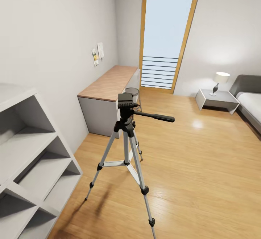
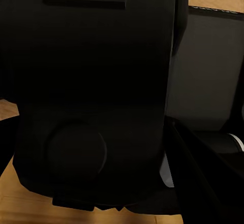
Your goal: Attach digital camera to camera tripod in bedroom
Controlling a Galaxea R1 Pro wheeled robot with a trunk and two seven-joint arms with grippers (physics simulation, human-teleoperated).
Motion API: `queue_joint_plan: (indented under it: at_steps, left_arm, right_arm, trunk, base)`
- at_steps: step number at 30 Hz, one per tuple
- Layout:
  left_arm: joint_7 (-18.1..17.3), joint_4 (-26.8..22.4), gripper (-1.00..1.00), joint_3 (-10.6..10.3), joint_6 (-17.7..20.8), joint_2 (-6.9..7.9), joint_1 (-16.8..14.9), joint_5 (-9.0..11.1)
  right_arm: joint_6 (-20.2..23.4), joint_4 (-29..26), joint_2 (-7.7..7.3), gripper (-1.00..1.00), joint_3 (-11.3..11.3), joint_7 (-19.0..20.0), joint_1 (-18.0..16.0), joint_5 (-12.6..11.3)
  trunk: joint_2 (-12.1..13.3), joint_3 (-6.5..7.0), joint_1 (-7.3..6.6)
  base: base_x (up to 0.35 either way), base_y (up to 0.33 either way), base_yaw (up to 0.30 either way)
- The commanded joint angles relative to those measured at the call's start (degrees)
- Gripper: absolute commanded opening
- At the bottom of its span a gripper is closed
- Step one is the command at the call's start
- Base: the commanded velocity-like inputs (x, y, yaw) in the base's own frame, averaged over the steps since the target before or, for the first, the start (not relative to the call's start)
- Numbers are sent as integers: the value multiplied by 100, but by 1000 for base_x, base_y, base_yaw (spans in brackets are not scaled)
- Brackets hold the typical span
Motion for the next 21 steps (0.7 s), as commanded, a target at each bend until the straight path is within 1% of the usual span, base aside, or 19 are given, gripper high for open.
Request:
queue_joint_plan:
  at_steps: [1, 21]
  left_arm:
    - [-22, -1, -100, -44, 24, 2, -4, 53]
    - [-22, -1, -100, -44, 24, 2, -4, 51]
  right_arm:
    - [-35, 18, 0, 100, -7, -10, -8, 3]
    - [-35, 18, -2, 100, -5, -7, -8, 4]
  trunk:
    - [-10, -10, 3]
    - [-10, -10, 3]
  base:
    - [0, 0, 0]
    - [0, 0, 0]
